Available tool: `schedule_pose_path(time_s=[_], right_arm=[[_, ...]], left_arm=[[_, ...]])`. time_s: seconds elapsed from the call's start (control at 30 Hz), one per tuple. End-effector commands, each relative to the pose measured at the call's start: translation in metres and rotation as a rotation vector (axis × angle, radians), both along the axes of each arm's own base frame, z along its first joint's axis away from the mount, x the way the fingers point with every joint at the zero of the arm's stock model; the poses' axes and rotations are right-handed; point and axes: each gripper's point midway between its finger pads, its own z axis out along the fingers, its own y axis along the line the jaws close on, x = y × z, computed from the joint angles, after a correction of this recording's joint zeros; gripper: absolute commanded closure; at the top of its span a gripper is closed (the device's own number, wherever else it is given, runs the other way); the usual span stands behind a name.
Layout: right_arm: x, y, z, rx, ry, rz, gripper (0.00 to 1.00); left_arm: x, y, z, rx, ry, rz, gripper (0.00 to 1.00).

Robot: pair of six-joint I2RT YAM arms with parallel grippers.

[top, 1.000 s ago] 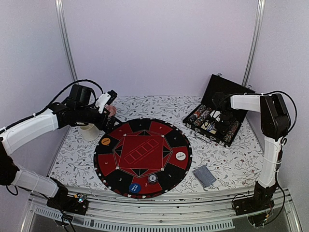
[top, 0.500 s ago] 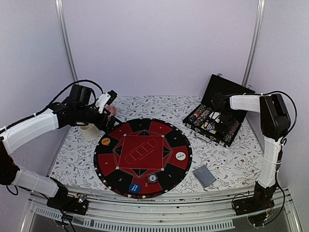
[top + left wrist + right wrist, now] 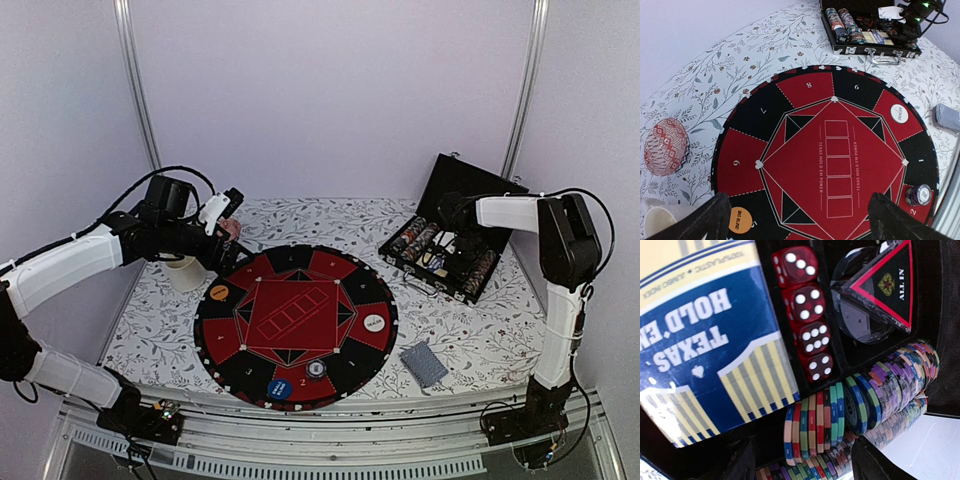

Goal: Distribute texas hold em gaming equipment

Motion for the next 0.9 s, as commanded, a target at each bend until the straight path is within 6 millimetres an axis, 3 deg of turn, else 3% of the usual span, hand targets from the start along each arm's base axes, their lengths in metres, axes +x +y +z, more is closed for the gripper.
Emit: schedule_pose_path(time_s=[0.0,0.2,0.4,0.57,0.63,0.77,0.87], right_arm=[[0.014,0.004,-0.009,0.021,-0.015,0.010,0.31],[0.012,0.010,-0.009,0.055,0.008,0.011,0.36],[0.001,0.024,0.010,0.088,-0.014,0.034,0.42],[0.001,0.018,0.023,0.058,-0.041,0.025,0.42],[0.003,0.017,0.028,0.050,-0.051,0.023,0.41],[0.005,0.015,0.030,0.042,-0.059,0.027,0.28],[0.009,0.009,0.027,0.018,-0.056,0.018,0.26]], left_arm=[[0.002,0.001,-0.006,-0.009,0.011,0.001,0.02],[0.002,0.003,-0.008,-0.005,0.017,0.004,0.02],[0.001,0.003,-0.007,-0.008,0.016,0.003,0.02],[0.001,0.002,-0.007,-0.010,0.018,0.001,0.02],[0.001,0.002,-0.007,-0.012,0.019,-0.002,0.02],[0.001,0.002,-0.007,-0.013,0.021,-0.003,0.02],[0.001,0.002,-0.008,-0.012,0.024,-0.004,0.02]])
